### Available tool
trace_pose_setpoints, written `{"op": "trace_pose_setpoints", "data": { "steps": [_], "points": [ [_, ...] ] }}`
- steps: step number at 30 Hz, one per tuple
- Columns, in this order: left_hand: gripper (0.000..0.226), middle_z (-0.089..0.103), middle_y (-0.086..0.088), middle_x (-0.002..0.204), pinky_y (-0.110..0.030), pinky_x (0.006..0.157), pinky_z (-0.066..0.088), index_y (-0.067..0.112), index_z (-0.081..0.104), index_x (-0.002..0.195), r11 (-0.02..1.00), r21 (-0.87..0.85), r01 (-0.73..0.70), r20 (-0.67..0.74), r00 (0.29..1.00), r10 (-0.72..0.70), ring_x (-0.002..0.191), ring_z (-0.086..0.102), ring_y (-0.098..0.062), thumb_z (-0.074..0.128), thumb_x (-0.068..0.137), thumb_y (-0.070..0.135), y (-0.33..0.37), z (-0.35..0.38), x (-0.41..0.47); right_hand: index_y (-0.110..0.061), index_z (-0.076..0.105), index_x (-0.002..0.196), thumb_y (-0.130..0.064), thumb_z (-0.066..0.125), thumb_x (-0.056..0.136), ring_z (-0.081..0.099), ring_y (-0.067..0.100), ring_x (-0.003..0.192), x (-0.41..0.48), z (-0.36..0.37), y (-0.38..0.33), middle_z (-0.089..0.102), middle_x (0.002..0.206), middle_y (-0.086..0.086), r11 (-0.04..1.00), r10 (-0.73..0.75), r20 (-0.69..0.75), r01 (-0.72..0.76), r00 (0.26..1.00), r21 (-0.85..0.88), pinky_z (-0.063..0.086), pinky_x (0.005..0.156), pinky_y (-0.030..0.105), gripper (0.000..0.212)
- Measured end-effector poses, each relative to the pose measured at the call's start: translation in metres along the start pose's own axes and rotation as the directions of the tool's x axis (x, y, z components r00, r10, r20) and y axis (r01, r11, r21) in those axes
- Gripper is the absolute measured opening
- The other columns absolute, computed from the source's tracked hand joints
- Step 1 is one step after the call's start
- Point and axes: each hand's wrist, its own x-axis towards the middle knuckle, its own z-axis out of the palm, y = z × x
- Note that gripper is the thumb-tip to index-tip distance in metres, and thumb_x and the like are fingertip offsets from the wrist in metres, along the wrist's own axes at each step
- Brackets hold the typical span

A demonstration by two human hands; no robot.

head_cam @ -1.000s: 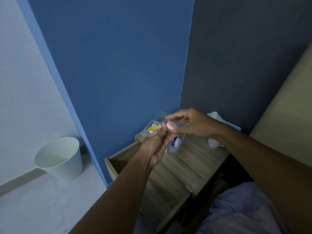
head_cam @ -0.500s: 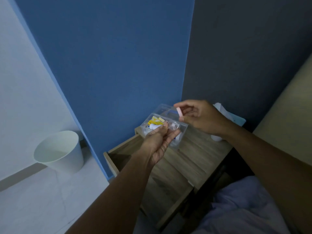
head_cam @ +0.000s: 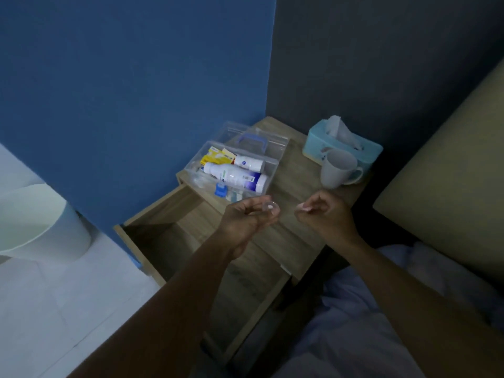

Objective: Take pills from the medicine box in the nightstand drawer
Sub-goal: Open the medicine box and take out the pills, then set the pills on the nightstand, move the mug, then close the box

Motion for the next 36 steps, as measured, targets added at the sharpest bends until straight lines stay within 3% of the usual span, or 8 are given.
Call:
{"op": "trace_pose_setpoints", "data": {
  "steps": [4, 8, 13, 21, 28, 30, 33, 36],
  "points": [
    [0.041, 0.074, -0.010, 0.106, -0.027, 0.087, 0.057, 0.004, 0.066, 0.120, 0.928, 0.368, -0.063, 0.005, 0.998, 0.065, 0.097, 0.068, -0.015, 0.077, 0.081, 0.013, -0.030, -0.008, 0.029, -0.009, 0.060, 0.063, -0.014, 0.081, 0.073, 0.069, 0.010, 0.071, -0.007, 0.005, 0.046, 0.073, 0.078, 0.004, 0.996, -0.026, -0.051, 0.021, 0.998, -0.091, 0.054, 0.070, 0.026, 0.024],
    [0.032, 0.072, 0.005, 0.103, -0.016, 0.080, 0.052, 0.019, 0.064, 0.117, 0.565, 0.791, -0.235, 0.155, 0.970, 0.187, 0.095, 0.067, -0.006, 0.065, 0.090, 0.035, -0.047, -0.014, 0.052, -0.013, 0.070, 0.074, -0.013, 0.080, 0.078, 0.073, 0.019, 0.081, -0.009, 0.007, 0.073, 0.075, 0.085, 0.000, 0.982, -0.041, -0.036, 0.034, 0.998, -0.186, 0.060, 0.078, 0.038, 0.011],
    [0.032, 0.064, -0.006, 0.115, -0.029, 0.081, 0.048, 0.020, 0.050, 0.127, 0.413, 0.844, -0.341, 0.299, 0.940, 0.165, 0.103, 0.063, -0.020, 0.049, 0.098, 0.035, -0.058, -0.004, 0.069, -0.023, 0.075, 0.096, -0.012, 0.078, 0.076, 0.070, 0.015, 0.100, -0.015, 0.006, 0.085, 0.076, 0.101, -0.008, 0.970, -0.001, -0.039, -0.009, 0.999, -0.245, 0.057, 0.092, 0.038, 0.024],
    [0.051, 0.039, -0.010, 0.150, -0.046, 0.108, 0.041, 0.016, 0.039, 0.142, 0.271, 0.918, -0.289, 0.254, 0.954, 0.158, 0.138, 0.037, -0.026, 0.054, 0.096, 0.034, -0.073, 0.009, 0.075, -0.031, 0.073, 0.105, 0.000, 0.074, 0.076, 0.067, 0.008, 0.111, -0.014, 0.002, 0.090, 0.072, 0.115, -0.009, 0.991, 0.109, -0.008, -0.109, 0.994, -0.074, 0.053, 0.097, 0.025, 0.042],
    [0.073, 0.032, -0.008, 0.155, -0.044, 0.110, 0.040, 0.019, 0.025, 0.151, 0.295, 0.898, -0.326, 0.282, 0.942, 0.180, 0.142, 0.032, -0.023, 0.063, 0.090, 0.033, -0.073, -0.003, 0.053, -0.031, 0.069, 0.115, -0.002, 0.077, 0.080, 0.067, 0.000, 0.108, -0.009, -0.004, 0.086, 0.072, 0.117, -0.012, 0.982, 0.159, 0.075, -0.165, 0.984, 0.092, 0.055, 0.087, 0.016, 0.046],
    [0.071, 0.024, -0.008, 0.160, -0.043, 0.117, 0.031, 0.018, 0.021, 0.154, 0.165, 0.933, -0.319, 0.299, 0.944, 0.140, 0.147, 0.023, -0.022, 0.054, 0.095, 0.039, -0.078, -0.018, 0.040, -0.030, 0.070, 0.115, -0.010, 0.078, 0.083, 0.067, -0.001, 0.102, -0.007, -0.003, 0.084, 0.073, 0.113, -0.013, 0.978, 0.183, 0.040, -0.186, 0.982, 0.099, 0.054, 0.086, 0.015, 0.038],
    [0.062, 0.010, -0.007, 0.165, -0.038, 0.123, 0.012, 0.015, 0.013, 0.156, -0.208, 0.908, -0.363, 0.385, 0.919, 0.079, 0.152, 0.006, -0.018, 0.028, 0.103, 0.042, -0.086, -0.036, 0.022, -0.027, 0.071, 0.112, -0.010, 0.074, 0.085, 0.066, -0.003, 0.094, -0.004, -0.001, 0.080, 0.073, 0.105, -0.013, 0.965, 0.220, 0.011, -0.220, 0.975, 0.140, 0.051, 0.079, 0.009, 0.031],
    [0.059, 0.007, -0.010, 0.165, -0.038, 0.122, 0.012, 0.013, 0.011, 0.156, -0.302, 0.883, -0.359, 0.389, 0.920, 0.044, 0.152, 0.004, -0.020, 0.022, 0.104, 0.039, -0.085, -0.038, 0.014, -0.025, 0.073, 0.109, -0.009, 0.071, 0.084, 0.066, -0.006, 0.087, 0.001, 0.002, 0.076, 0.072, 0.097, -0.016, 0.948, 0.282, -0.033, -0.273, 0.959, 0.161, 0.049, 0.076, 0.007, 0.030]
  ]
}}
